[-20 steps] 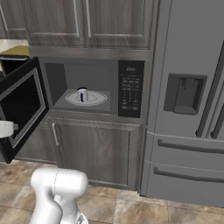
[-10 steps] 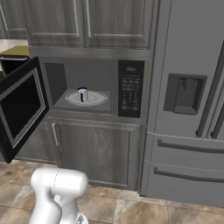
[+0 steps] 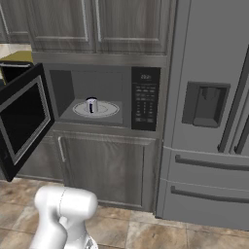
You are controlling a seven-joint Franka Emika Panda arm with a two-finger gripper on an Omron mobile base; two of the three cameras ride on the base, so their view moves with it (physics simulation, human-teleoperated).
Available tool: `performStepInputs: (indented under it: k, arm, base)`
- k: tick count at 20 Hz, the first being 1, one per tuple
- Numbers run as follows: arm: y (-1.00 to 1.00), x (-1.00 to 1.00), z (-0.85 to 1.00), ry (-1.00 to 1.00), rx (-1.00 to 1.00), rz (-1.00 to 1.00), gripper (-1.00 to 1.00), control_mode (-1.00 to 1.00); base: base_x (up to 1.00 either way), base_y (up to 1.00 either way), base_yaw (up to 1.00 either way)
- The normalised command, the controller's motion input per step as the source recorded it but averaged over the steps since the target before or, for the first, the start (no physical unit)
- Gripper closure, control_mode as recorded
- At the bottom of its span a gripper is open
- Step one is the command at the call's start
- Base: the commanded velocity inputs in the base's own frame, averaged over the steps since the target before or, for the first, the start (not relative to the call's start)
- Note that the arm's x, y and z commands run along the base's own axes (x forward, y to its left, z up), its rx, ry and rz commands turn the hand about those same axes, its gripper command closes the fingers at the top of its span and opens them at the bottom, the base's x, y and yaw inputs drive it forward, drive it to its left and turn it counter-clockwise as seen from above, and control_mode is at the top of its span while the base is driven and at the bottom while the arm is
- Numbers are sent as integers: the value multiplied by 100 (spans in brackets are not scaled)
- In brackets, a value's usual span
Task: Pick the mug from the counter and place it inside the microwave. Then close the microwave.
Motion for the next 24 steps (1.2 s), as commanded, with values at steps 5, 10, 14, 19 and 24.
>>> performStepInputs:
  k: [5,10,14,19,24]
  arm:
    - [31,-4,-4,-9,-1,-4,-100,-100]
    - [18,7,-16,-6,-2,-3,-100,-100]
    - [18,6,-14,0,-1,-8,-100,-100]
    - [22,2,-5,0,-1,-9,-100,-100]
    - [30,0,0,0,-1,-10,-100,-100]
  base:
    - [0,0,0]
    - [0,0,0]
    - [0,0,0]
    - [0,0,0]
    - [0,0,0]
